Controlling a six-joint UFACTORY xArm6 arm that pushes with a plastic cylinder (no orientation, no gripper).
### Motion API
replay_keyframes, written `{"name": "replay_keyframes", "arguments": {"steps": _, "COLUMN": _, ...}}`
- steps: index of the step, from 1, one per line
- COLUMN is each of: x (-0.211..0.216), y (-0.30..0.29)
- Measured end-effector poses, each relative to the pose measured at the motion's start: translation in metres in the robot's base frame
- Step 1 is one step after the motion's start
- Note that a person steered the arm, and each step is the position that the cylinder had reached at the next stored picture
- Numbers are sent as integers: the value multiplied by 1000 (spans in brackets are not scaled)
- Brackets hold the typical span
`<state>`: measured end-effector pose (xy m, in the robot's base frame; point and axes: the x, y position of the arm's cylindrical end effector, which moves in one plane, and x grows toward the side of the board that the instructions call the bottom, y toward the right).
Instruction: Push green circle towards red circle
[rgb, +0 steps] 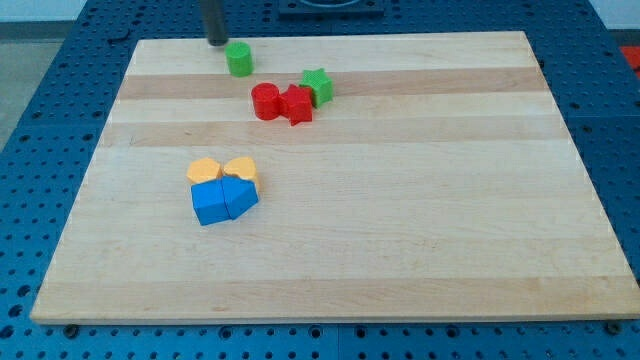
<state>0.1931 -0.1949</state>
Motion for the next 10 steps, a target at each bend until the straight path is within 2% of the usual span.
{"name": "replay_keyframes", "arguments": {"steps": 2, "x": 9, "y": 25}}
{"name": "replay_keyframes", "arguments": {"steps": 5, "x": 67, "y": 104}}
{"name": "replay_keyframes", "arguments": {"steps": 6, "x": 67, "y": 100}}
{"name": "replay_keyframes", "arguments": {"steps": 8, "x": 66, "y": 28}}
{"name": "replay_keyframes", "arguments": {"steps": 10, "x": 81, "y": -11}}
